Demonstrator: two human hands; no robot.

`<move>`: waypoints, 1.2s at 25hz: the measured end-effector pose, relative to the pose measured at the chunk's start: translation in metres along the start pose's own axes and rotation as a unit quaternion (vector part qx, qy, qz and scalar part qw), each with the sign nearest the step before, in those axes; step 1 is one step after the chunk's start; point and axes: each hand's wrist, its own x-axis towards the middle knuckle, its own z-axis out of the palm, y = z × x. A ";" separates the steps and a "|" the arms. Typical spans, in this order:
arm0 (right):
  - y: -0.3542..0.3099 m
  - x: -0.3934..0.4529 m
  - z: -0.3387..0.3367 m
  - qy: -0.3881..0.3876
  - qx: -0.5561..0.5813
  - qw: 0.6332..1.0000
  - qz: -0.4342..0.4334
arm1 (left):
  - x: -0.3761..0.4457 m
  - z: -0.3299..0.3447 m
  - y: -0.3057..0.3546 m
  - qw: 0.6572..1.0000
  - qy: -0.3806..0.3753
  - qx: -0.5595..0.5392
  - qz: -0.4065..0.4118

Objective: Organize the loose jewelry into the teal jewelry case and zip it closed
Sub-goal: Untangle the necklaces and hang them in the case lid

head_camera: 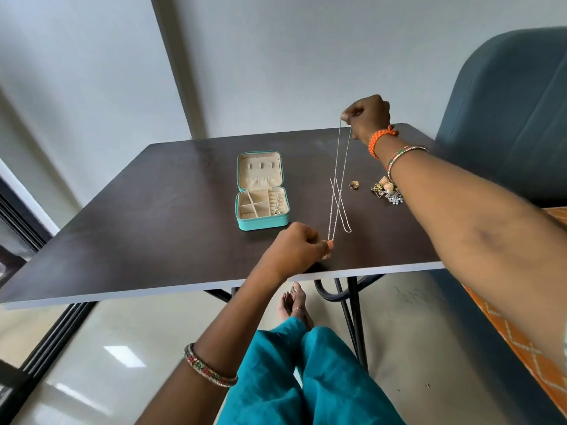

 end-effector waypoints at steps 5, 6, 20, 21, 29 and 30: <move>0.025 0.004 0.030 -0.007 0.013 0.999 0.028 | 0.015 0.002 0.004 0.994 -0.001 0.096 0.052; 0.029 0.004 0.037 -0.013 0.014 0.999 0.029 | 0.018 0.002 0.003 0.992 -0.005 0.113 0.056; 0.057 0.017 0.111 -0.185 -0.049 0.982 0.002 | 0.041 0.003 -0.004 0.958 0.046 0.281 0.039; 0.059 0.017 0.112 -0.190 -0.051 0.980 0.000 | 0.042 0.003 -0.003 0.956 0.043 0.286 0.042; 0.064 0.028 0.109 -0.249 -0.041 0.968 0.011 | 0.044 0.000 -0.004 0.979 0.006 0.202 0.013; 0.065 0.030 0.109 -0.254 -0.041 0.966 0.013 | 0.043 -0.001 -0.004 0.981 -0.003 0.196 0.009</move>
